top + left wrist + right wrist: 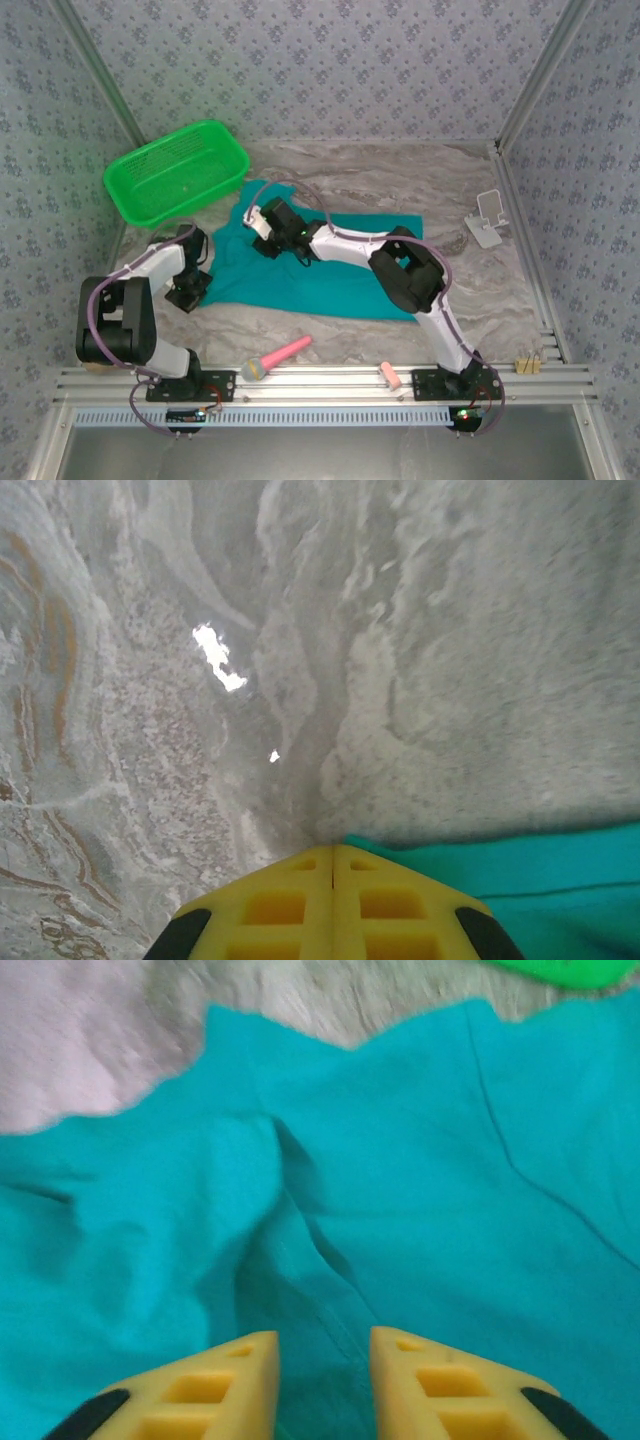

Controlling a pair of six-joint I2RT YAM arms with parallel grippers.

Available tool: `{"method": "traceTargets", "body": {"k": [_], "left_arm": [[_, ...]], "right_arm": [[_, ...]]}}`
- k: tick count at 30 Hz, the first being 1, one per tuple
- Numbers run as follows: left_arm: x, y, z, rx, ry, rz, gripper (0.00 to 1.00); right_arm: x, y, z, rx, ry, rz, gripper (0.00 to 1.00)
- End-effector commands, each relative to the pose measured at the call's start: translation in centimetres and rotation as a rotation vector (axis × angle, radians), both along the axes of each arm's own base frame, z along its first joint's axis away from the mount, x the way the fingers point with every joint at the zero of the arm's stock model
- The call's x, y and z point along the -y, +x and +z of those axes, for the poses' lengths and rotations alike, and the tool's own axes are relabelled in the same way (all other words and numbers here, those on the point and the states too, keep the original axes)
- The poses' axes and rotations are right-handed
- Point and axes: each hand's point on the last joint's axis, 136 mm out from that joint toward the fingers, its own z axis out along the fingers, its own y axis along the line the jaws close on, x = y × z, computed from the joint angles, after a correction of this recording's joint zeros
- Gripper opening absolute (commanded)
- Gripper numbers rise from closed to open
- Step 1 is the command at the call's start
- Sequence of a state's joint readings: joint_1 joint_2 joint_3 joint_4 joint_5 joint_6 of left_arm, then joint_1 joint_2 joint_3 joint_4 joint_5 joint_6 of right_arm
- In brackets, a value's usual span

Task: Fold the inside-out t-shirt

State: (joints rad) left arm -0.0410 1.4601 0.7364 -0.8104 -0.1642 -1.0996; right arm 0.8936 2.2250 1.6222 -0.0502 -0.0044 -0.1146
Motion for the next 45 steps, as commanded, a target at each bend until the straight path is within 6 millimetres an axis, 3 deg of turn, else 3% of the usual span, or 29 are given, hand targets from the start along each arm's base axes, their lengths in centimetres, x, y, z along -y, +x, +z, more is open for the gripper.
{"method": "traceTargets", "body": {"k": [1,6,9,14,16,18,19,22,25,27,29,32,35,37,41,45], "left_arm": [[0.4,-1.5,-0.7,-0.045,-0.034,0.005,0.0],[0.3,-2.1,-0.6,-0.056,-0.035,-0.008,0.0],[0.3,-2.8,-0.1,-0.071,-0.033,-0.018,0.0],[0.3,-3.9,1.0,-0.06,-0.046,-0.02,0.02],[0.8,-3.2,1.6,-0.009,-0.078,-0.053,0.2],[1.8,-1.5,3.0,0.059,-0.099,-0.154,0.28],[2.2,-0.7,4.0,0.084,-0.08,-0.225,0.29],[2.9,1.5,7.6,0.133,0.089,-0.393,0.31],[5.6,4.4,9.1,0.21,0.141,-0.54,0.36],[8.4,6.2,8.5,0.241,0.116,-0.65,0.37],[10.5,7.5,6.5,0.25,0.042,-0.691,0.35],[11.2,8.1,2.8,0.23,0.003,-0.69,0.33],[9.3,7.1,-0.1,0.092,0.066,-0.659,0.32],[8.5,6.1,-0.9,-0.007,0.118,-0.677,0.31],[10.1,4.0,-2.0,-0.066,0.093,-0.73,0.32],[10.8,1.6,-3.1,-0.029,0.012,-0.74,0.35]], "right_arm": [[4.6,2.6,-3.0,-0.048,-0.08,-0.313,0.19],[6.8,4.4,-2.7,-0.047,-0.01,-0.412,0.17],[6.9,5.1,-1.7,-0.072,0.07,-0.39,0.19],[8.7,4.3,2.6,-0.062,0.172,-0.329,0.24],[9.8,2.8,4.1,-0.078,0.194,-0.297,0.27],[11.7,1.0,5.0,-0.084,0.186,-0.312,0.29],[13.8,-0.3,4.3,-0.105,0.152,-0.366,0.29],[24.3,-3.5,3.0,-0.152,0.051,-0.879,0.4],[30.5,-8.1,1.4,-0.298,0.023,-1.119,0.4],[32.4,-10.8,0.2,-0.407,0.015,-1.172,0.41],[33.1,-13.6,-1.2,-0.508,0.004,-1.174,0.4],[33.0,-16.4,-3.1,-0.606,0.011,-1.142,0.4],[34.3,-17.5,-4.7,-0.649,-0.027,-1.163,0.39],[36.3,-18.0,-5.5,-0.638,-0.055,-1.242,0.38],[40.6,-19.0,-4.8,-0.558,-0.077,-1.398,0.33],[42.9,-18.9,-4.0,-0.531,-0.078,-1.433,0.34]]}}
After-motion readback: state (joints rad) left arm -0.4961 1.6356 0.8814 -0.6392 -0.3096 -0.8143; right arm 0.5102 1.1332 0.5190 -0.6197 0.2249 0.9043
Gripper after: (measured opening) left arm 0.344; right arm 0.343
